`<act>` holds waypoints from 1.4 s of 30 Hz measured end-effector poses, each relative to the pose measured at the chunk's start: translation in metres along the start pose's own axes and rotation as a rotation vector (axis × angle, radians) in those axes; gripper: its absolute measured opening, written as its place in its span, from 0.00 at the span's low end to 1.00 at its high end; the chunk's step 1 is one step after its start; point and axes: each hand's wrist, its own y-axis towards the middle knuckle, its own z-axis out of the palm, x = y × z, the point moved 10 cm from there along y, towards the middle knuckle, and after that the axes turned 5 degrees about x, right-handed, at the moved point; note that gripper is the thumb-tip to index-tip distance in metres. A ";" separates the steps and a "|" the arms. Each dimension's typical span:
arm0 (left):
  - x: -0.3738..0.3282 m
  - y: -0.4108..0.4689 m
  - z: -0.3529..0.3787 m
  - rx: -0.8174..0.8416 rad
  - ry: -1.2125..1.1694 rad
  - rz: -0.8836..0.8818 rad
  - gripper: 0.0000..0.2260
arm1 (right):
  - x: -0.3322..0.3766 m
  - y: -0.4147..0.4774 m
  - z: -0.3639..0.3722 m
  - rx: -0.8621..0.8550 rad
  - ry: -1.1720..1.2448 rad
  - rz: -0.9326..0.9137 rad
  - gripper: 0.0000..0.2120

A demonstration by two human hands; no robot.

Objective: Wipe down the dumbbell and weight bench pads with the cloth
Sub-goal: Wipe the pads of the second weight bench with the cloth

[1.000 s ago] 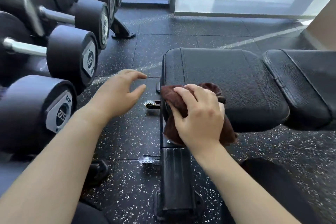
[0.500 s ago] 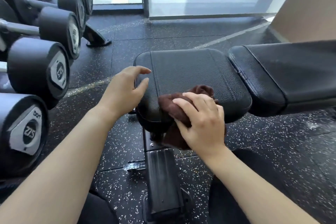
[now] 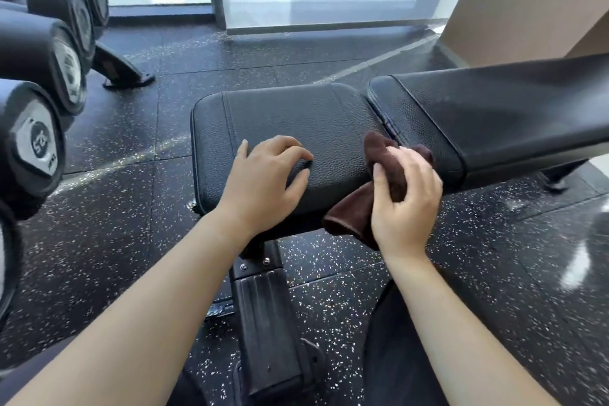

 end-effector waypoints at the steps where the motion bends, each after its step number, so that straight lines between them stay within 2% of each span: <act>1: -0.001 -0.001 0.000 -0.009 0.011 0.004 0.11 | 0.001 -0.003 0.002 0.007 -0.009 0.005 0.14; 5: -0.001 -0.002 0.000 -0.034 0.037 0.008 0.11 | -0.002 0.017 0.011 0.104 -0.054 0.060 0.14; 9: 0.000 -0.001 0.002 -0.042 0.063 -0.003 0.11 | -0.001 0.017 0.021 0.241 -0.150 0.070 0.18; 15: -0.005 -0.007 0.001 -0.024 0.060 0.003 0.12 | 0.005 -0.004 0.008 0.208 -0.134 0.094 0.15; 19: -0.007 -0.013 -0.003 0.093 -0.025 -0.039 0.12 | 0.010 -0.006 0.002 0.324 -0.081 0.155 0.15; 23: -0.026 -0.035 -0.023 0.262 -0.081 -0.095 0.14 | 0.025 -0.011 -0.012 0.545 0.006 0.326 0.14; 27: -0.057 -0.058 -0.078 0.331 -0.153 -0.139 0.12 | 0.069 -0.011 -0.047 0.695 0.088 0.480 0.13; 31: -0.098 -0.065 -0.169 0.343 -0.187 -0.191 0.12 | 0.140 0.009 -0.096 0.820 0.123 0.551 0.13; 35: -0.139 -0.066 -0.253 0.376 -0.212 -0.211 0.11 | 0.204 0.045 -0.153 0.836 0.128 0.590 0.13; 42: -0.201 -0.079 -0.385 0.441 -0.133 -0.210 0.12 | 0.306 0.110 -0.252 0.865 0.059 0.536 0.13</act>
